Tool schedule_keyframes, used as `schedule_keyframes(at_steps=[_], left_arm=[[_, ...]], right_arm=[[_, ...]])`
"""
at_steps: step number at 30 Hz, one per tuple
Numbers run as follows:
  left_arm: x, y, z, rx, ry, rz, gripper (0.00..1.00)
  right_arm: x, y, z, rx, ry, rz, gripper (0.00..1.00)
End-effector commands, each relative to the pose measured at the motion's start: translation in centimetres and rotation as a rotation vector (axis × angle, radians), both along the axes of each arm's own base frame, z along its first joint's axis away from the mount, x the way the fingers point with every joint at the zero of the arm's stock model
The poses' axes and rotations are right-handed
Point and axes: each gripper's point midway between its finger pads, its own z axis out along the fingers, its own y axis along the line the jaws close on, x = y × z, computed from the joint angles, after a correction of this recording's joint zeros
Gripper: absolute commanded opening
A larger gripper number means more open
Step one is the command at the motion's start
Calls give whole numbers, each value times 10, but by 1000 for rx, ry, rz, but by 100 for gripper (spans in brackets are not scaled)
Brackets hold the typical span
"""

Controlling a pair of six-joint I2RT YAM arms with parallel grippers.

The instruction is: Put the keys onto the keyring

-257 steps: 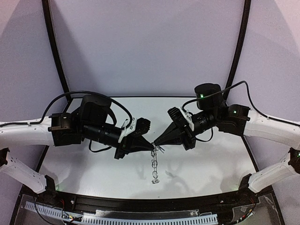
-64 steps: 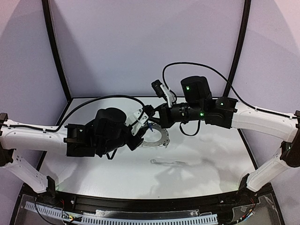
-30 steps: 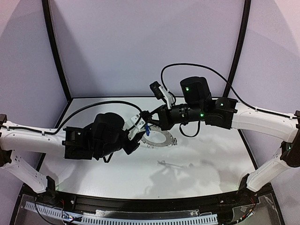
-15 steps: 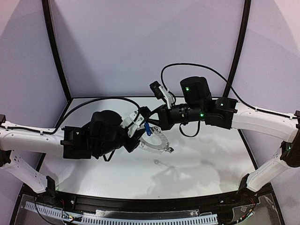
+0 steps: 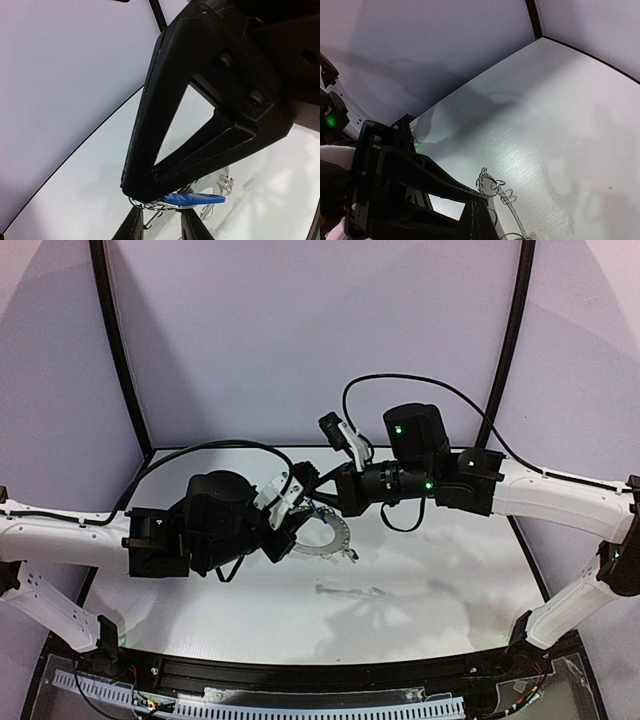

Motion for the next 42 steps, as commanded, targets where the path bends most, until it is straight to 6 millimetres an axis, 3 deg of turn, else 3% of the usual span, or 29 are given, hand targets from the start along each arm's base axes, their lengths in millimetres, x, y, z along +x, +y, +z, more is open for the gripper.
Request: schedule_keyframes(at_steps=[1, 12, 29, 42], left_arm=[[-4, -2, 7, -32, 5, -22, 27], [-10, -2, -6, 14, 38, -54, 31], [10, -6, 0, 10, -14, 47, 30], [12, 3, -4, 50, -19, 76, 11]], right_arm=[[-1, 8, 8, 43, -12, 10, 0], [1, 6, 13, 45, -28, 0, 0], [-5, 8, 15, 58, -19, 31, 0], [-6, 5, 14, 52, -28, 23, 0]])
